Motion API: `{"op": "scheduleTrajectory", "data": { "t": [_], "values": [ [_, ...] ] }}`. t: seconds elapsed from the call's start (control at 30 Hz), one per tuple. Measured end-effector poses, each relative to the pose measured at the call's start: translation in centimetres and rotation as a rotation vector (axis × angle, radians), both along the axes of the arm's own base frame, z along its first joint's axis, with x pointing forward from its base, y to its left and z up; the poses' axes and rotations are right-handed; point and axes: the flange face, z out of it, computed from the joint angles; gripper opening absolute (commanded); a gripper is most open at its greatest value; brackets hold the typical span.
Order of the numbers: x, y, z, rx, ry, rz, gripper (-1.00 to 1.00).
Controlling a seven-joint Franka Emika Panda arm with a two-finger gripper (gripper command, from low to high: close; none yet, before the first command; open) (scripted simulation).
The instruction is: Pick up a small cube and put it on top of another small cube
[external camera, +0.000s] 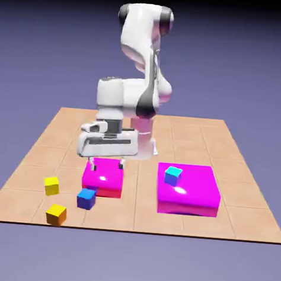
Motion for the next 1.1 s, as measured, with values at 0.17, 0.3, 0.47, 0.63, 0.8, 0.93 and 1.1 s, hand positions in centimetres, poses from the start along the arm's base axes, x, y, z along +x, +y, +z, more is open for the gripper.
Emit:
{"op": "scheduleTrajectory", "data": {
  "t": [0.17, 0.3, 0.47, 0.63, 0.8, 0.93, 1.1],
  "values": [
    [1.2, -2.9, -3.5, -0.049, 0.090, 0.123, 0.00],
    [1.8, -5.3, -6.0, -0.088, 0.158, 0.227, 0.00],
    [2.5, -8.3, -8.6, -0.138, 0.236, 0.365, 0.00],
    [3.1, -11.1, -10.6, -0.192, 0.309, 0.515, 0.00],
    [3.8, -13.5, -11.9, -0.248, 0.378, 0.678, 0.00],
    [3.9, -14.0, -15.6, -0.254, 0.381, 0.687, 0.00],
    [3.8, -14.2, -16.9, -0.253, 0.382, 0.687, -1.00]
  ]
}}
